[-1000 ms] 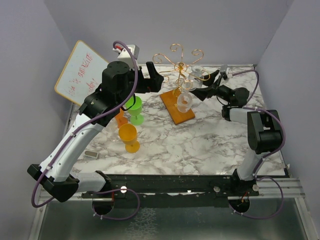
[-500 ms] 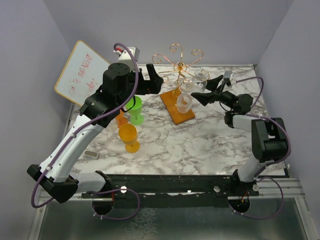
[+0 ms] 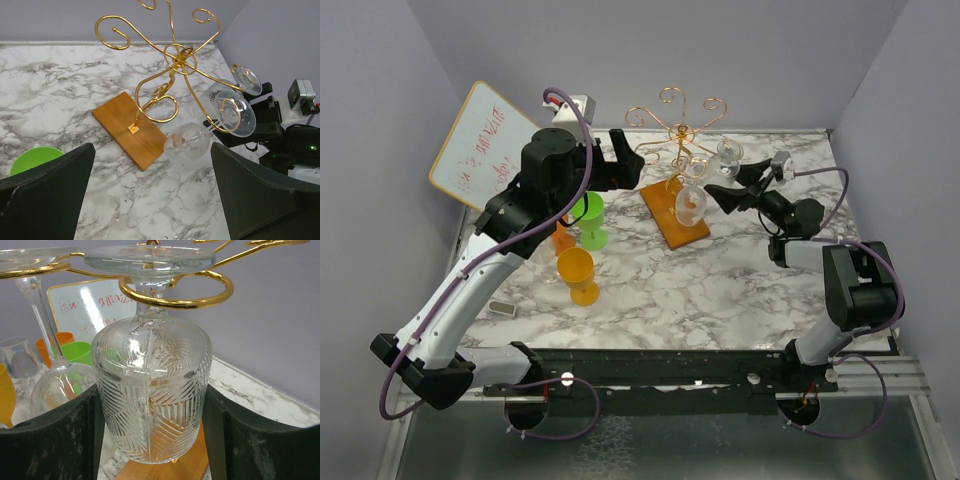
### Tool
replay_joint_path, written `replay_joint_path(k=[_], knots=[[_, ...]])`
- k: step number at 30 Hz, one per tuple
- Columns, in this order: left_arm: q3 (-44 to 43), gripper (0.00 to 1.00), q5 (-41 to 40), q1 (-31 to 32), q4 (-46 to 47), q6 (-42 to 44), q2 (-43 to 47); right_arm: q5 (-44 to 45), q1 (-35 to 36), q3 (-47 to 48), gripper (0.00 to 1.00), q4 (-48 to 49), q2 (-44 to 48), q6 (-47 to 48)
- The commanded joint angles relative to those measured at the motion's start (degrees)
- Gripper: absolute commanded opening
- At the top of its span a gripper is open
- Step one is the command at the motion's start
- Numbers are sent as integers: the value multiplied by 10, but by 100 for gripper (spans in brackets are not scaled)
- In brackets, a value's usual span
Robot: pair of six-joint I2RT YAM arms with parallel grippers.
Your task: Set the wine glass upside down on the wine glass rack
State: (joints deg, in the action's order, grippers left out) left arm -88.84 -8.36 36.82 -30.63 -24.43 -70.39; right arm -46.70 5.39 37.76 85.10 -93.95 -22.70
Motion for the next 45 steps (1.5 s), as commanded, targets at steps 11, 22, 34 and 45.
replay_joint_path(k=[11,22,34,45], knots=[[11,99,-14,-3,-4,2,13,112,0,-5,8,146,20,6],[16,99,-14,-3,-4,-1,20,98,0,26,13,68,11,25],[17,99,-13,-4,-4,-2,17,62,-1,57,26,-21,-10,34],[17,99,-13,-5,-4,-2,18,83,0,48,46,-25,-26,21]])
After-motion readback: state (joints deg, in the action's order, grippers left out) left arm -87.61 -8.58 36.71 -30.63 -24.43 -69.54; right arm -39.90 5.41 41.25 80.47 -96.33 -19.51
